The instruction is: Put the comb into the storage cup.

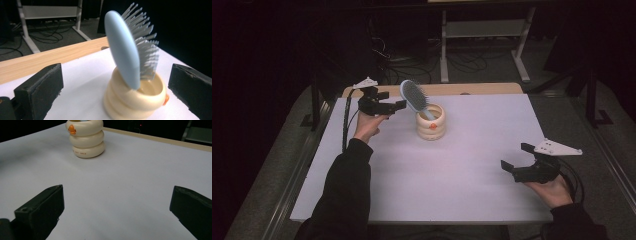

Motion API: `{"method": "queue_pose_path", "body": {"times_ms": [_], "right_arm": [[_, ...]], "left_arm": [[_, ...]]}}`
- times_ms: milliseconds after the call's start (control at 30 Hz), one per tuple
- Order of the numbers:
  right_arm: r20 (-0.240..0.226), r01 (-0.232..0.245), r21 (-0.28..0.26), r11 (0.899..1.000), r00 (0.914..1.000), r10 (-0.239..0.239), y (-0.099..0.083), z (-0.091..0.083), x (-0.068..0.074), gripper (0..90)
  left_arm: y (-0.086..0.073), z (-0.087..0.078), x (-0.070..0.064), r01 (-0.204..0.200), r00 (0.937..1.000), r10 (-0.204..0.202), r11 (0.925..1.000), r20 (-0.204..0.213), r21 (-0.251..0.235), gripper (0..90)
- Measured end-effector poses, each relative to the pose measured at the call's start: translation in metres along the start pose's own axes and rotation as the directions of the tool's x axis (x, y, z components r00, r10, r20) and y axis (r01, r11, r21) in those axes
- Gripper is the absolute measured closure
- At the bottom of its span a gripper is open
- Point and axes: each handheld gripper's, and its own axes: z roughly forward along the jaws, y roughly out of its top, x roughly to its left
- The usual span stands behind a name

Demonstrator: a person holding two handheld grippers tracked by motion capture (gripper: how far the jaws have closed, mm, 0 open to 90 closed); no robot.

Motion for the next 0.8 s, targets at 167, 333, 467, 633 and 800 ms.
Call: {"method": "queue_pose_path", "body": {"times_ms": [167,333,467,633,800], "right_arm": [[0.000,0.002,0.000,1.000,1.0000,-0.002,0.000,0.000,0.000,0.0],[0.000,0.003,-0.001,1.000,1.0000,-0.003,0.000,0.000,0.000,0.0],[0.000,0.004,0.000,1.000,1.0000,-0.004,0.000,0.000,0.000,0.0],[0.002,0.004,-0.001,1.000,1.0000,-0.004,-0.001,0.000,0.000,0.0],[0.003,0.005,-0.002,1.000,1.0000,-0.005,-0.001,0.000,0.000,0.0]], "left_arm": [[-0.009,-0.011,0.005,-0.018,0.9998,0.018,0.9998,-0.007,-0.004,0.0],[-0.017,-0.024,0.009,-0.019,0.9998,0.019,0.9996,-0.007,-0.020,0.0],[-0.021,-0.032,0.010,-0.021,0.9998,0.021,0.9994,-0.005,-0.029,0.0],[-0.025,-0.041,0.010,-0.028,0.9996,0.028,0.9990,-0.007,-0.035,0.0],[-0.029,-0.053,0.007,-0.039,0.9992,0.039,0.9982,-0.006,-0.046,0.0]]}}
